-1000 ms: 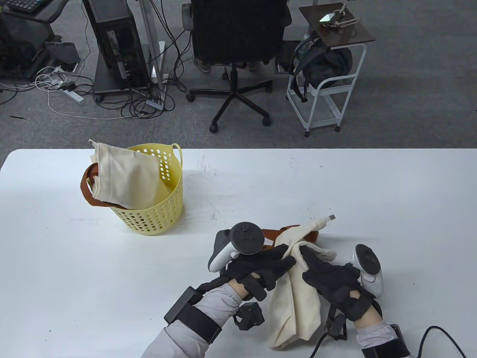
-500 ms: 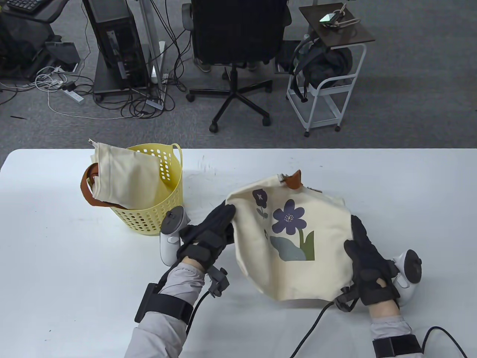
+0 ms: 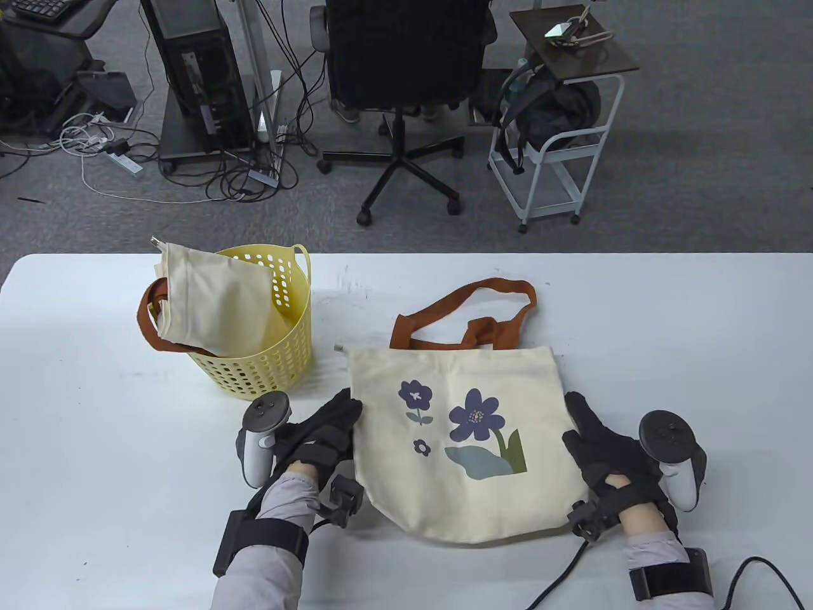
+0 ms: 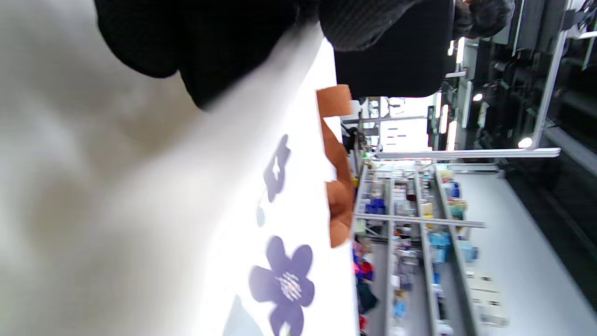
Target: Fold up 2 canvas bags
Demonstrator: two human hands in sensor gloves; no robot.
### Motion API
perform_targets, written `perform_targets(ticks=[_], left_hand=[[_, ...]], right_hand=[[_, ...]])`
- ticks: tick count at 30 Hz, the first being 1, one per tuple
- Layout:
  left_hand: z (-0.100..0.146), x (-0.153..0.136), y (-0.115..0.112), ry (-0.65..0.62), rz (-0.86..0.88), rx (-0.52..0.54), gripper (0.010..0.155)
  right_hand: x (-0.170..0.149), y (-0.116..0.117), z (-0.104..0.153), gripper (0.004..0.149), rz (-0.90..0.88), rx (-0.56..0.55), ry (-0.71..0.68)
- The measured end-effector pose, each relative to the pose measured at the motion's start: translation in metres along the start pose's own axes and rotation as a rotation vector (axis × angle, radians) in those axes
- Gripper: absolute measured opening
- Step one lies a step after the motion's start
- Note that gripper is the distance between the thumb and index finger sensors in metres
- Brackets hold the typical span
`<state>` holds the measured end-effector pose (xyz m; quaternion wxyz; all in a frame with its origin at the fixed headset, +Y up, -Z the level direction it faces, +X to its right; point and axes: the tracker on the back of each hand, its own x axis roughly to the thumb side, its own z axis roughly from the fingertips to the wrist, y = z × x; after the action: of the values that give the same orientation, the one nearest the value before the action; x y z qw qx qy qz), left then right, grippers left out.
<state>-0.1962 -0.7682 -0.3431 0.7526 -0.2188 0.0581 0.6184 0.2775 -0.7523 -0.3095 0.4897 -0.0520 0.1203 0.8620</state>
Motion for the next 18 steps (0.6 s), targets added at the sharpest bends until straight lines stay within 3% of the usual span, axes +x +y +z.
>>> perform_targets(ticks=[4,8,13,18], left_hand=[[0.01,0.002,0.016,-0.017,-0.109,0.06,0.062],[0.022,0.016,0.017,-0.109,-0.196,0.1,0.061],[0.028,0.024,-0.009,-0.2,-0.41,0.026,0.06],[0.027,0.012,-0.046,-0.195,-0.926,-0.122,0.058]], right_hand=[[-0.004,-0.007,-0.001,0.061,0.012,0.001,0.061],[0.002,-0.012,0.001,0.058,-0.003,-0.035,0.007],[0.005,-0.004,0.0,0.056,0.05,0.035,-0.026],[0.0,0.008,-0.004,0.056,0.119,0.14,-0.007]])
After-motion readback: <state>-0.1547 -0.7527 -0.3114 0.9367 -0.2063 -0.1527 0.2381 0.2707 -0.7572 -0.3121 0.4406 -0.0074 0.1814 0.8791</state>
